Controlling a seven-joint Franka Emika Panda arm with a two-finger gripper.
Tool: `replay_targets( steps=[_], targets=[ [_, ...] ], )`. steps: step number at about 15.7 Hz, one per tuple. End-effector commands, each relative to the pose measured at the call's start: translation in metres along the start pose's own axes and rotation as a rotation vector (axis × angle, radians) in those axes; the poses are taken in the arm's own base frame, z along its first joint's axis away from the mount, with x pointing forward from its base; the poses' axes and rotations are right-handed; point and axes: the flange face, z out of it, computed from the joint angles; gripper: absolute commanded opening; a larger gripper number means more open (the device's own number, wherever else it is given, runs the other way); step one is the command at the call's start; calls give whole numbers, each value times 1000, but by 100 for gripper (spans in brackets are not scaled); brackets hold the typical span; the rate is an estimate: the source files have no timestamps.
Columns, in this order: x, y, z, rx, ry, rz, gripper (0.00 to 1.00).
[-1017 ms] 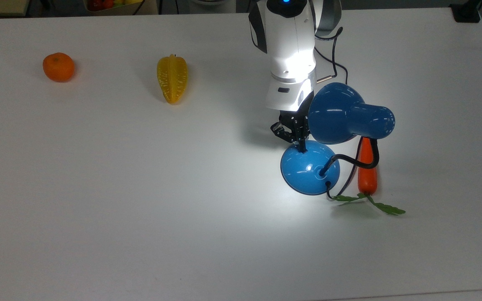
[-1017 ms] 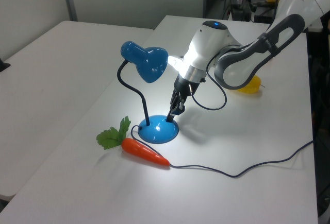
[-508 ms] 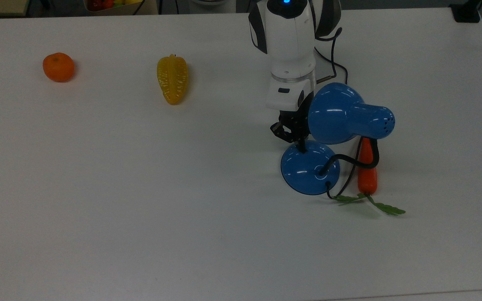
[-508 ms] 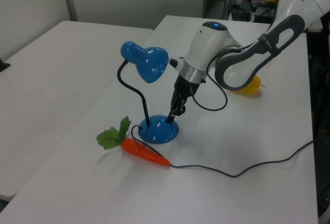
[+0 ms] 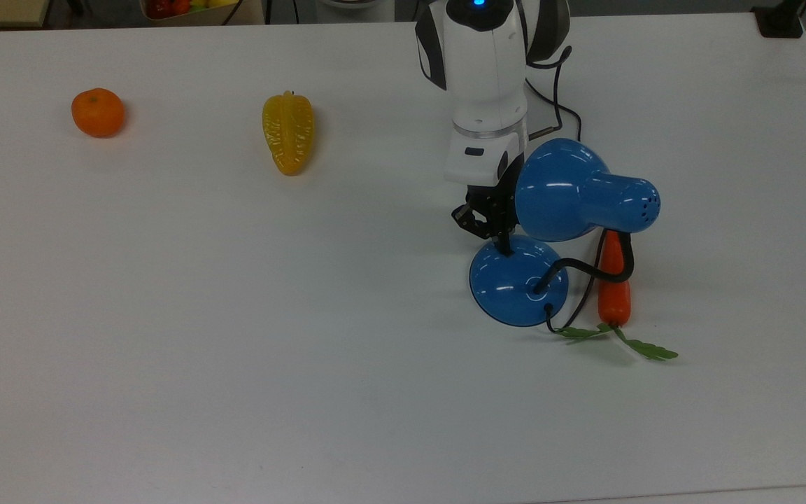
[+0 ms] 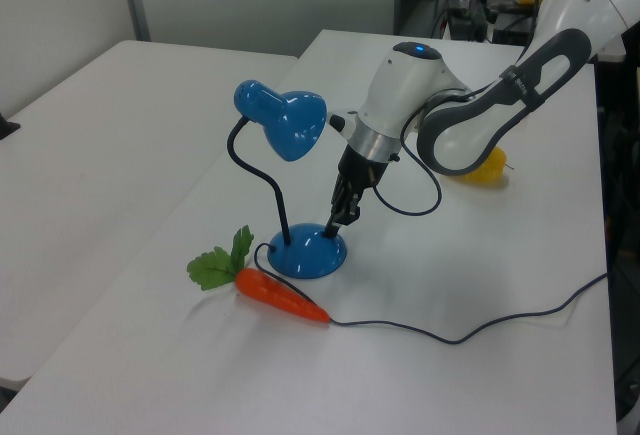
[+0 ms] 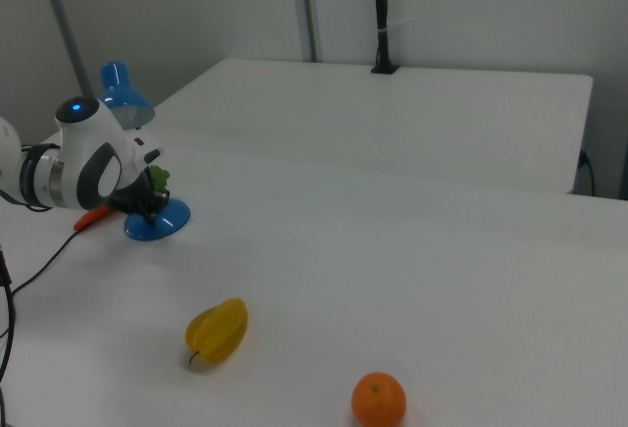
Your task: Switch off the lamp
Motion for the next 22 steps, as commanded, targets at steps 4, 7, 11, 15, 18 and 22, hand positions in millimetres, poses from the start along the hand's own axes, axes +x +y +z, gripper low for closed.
replay_targets(
  steps=[4,7,11,15,18,22],
  targets=[
    [-24,-1,1,4,-111,-24,0],
    [-18,4,-25,1,-128,-19,0],
    [-19,10,-58,5,-213,-11,0],
    [-25,9,-100,14,-322,7,30],
    [-29,10,-135,17,-380,17,100],
    [-27,26,-197,2,-415,86,100]
  ],
)
